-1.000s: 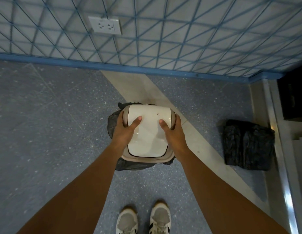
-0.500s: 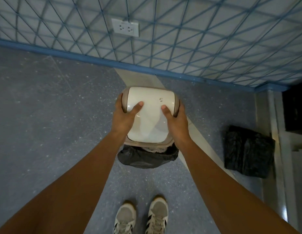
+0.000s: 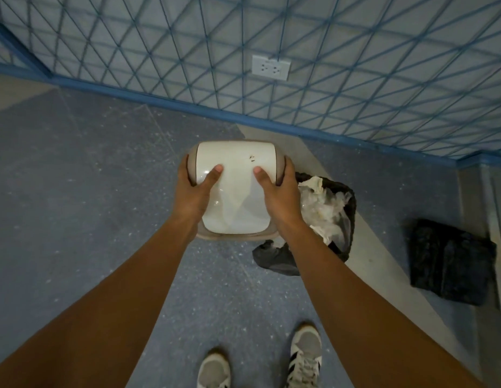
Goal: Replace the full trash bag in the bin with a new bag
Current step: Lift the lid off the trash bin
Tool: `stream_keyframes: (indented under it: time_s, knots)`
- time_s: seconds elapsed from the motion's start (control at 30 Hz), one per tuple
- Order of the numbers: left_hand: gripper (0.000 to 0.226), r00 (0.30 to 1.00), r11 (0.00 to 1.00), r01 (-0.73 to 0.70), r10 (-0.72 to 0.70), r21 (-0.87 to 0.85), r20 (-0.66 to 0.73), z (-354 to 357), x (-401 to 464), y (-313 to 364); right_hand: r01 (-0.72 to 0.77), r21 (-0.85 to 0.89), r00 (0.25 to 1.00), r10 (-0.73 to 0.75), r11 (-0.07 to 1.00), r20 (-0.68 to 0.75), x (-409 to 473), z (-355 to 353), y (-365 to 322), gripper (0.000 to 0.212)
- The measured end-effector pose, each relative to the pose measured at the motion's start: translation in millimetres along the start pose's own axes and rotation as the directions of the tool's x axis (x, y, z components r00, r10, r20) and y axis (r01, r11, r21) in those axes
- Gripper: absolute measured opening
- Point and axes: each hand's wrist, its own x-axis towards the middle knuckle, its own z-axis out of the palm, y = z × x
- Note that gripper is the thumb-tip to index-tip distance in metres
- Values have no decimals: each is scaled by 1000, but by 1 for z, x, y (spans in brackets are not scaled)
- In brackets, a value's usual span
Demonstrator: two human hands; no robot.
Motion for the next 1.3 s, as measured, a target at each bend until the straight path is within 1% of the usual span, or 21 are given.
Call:
stream_keyframes:
  time_s: [0.13,0.2,0.33,0.47,0.63,0.77,0.8,0.87,0.97,1.13,1.3]
  knots:
    - [69,999,999,31,-30,-26,37,-38,-9,-32,14,-55,1000,-14,998,-14,-26,33,14,78]
    - [68,998,997,51,-50,-54,33,-56,-14,-52,26,-82,1000,-26,996,1,-39,48,25,79]
    - [69,995,992,92,-89,-84,44,-78,-19,-98,8,-146,999,-4,989,34,-55,75,57,83]
    - [64,987,979,147,-136,-140,85,-71,-22,-139,13,-213,1000,-7,977,25,-57,78,92,85]
    - [67,982,969,148,-120,-197,147,-49,-31,-164,67,-273,998,-68,960,7,-58,58,109,87]
    - [46,977,962,121,-72,-246,199,-24,-40,-154,90,-280,993,-108,956,-49,-60,33,101,87]
    - [46,976,959,115,-60,-260,210,-17,-42,-149,101,-273,989,-125,957,-73,-59,25,97,87]
    - [56,970,955,101,-32,-278,243,-3,-44,-136,122,-256,981,-156,959,-118,-57,8,88,85]
    - [65,964,959,61,16,-278,264,25,-45,-111,114,-212,975,-151,970,-163,-50,-23,73,83]
    - [66,930,972,-2,89,-237,357,72,-43,-63,138,-149,939,-177,979,-294,-43,-78,53,79]
    - [70,908,970,-94,176,-224,381,91,-54,-22,233,-10,898,-219,973,-381,-52,-106,38,77]
